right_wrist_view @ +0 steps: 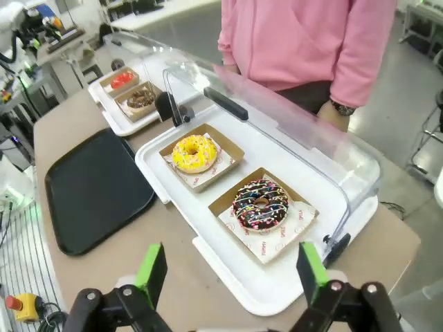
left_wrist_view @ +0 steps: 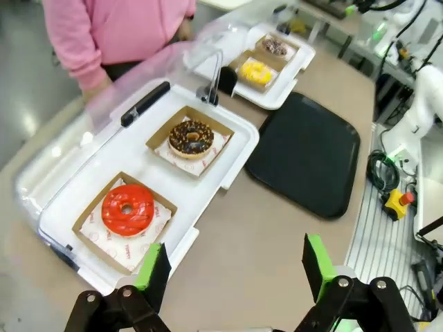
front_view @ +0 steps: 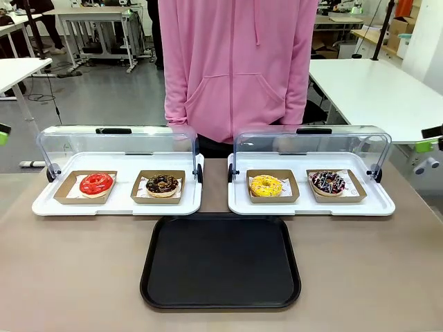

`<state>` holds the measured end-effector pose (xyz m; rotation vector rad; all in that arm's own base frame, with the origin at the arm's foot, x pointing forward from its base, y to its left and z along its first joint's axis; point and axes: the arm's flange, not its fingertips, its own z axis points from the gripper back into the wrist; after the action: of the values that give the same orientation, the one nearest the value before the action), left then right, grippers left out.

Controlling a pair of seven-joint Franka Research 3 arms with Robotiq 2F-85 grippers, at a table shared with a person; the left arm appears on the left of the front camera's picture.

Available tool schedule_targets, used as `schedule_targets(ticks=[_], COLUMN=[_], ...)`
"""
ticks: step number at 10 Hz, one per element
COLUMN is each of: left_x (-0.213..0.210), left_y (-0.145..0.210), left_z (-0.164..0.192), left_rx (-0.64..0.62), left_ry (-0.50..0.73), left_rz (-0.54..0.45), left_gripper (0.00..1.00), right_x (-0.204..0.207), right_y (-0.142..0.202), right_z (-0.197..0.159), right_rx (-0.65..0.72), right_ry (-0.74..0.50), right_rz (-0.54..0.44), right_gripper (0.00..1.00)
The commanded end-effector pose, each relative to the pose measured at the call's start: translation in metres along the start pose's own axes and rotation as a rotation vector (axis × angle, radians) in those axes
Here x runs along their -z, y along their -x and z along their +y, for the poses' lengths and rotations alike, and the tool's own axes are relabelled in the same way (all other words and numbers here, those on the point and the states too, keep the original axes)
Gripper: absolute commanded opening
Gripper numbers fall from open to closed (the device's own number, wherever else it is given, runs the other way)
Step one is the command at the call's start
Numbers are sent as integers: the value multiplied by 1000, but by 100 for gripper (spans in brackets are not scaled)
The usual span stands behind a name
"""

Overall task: Move the fourth donut from the left to the tray.
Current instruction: Pick up the Paper togo box containing the Donut indicated by the person and place it on the Handle tray.

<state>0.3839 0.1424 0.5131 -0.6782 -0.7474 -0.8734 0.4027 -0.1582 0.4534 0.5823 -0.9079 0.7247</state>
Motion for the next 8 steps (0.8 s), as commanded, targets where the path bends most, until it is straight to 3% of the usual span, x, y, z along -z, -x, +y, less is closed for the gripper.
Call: schedule_targets(ticks=[1,5,6,7,8], left_x=[-6,-11,-10,-11,-11], left_y=[13,37,34,41,41], left_z=[15,23,21,19,19], left_rx=[37,97,29,65,65], left_ry=[29,52,4,42,42], left_rz=[-63,-203,-238,-160,-160], left_gripper=[100,100,100,100,100], right_x=[4,-4,-2,-2,-2], right_y=[5,9,7,10,10], right_z=[-21,-30,-31,-23,-23], right_rx=[-11,-27,26,-5,-5], right_ry=[-22,-21,-22,-21,-21], right_rz=[-41,-129,-167,-115,-115], right_gripper=[100,100,100,100,100])
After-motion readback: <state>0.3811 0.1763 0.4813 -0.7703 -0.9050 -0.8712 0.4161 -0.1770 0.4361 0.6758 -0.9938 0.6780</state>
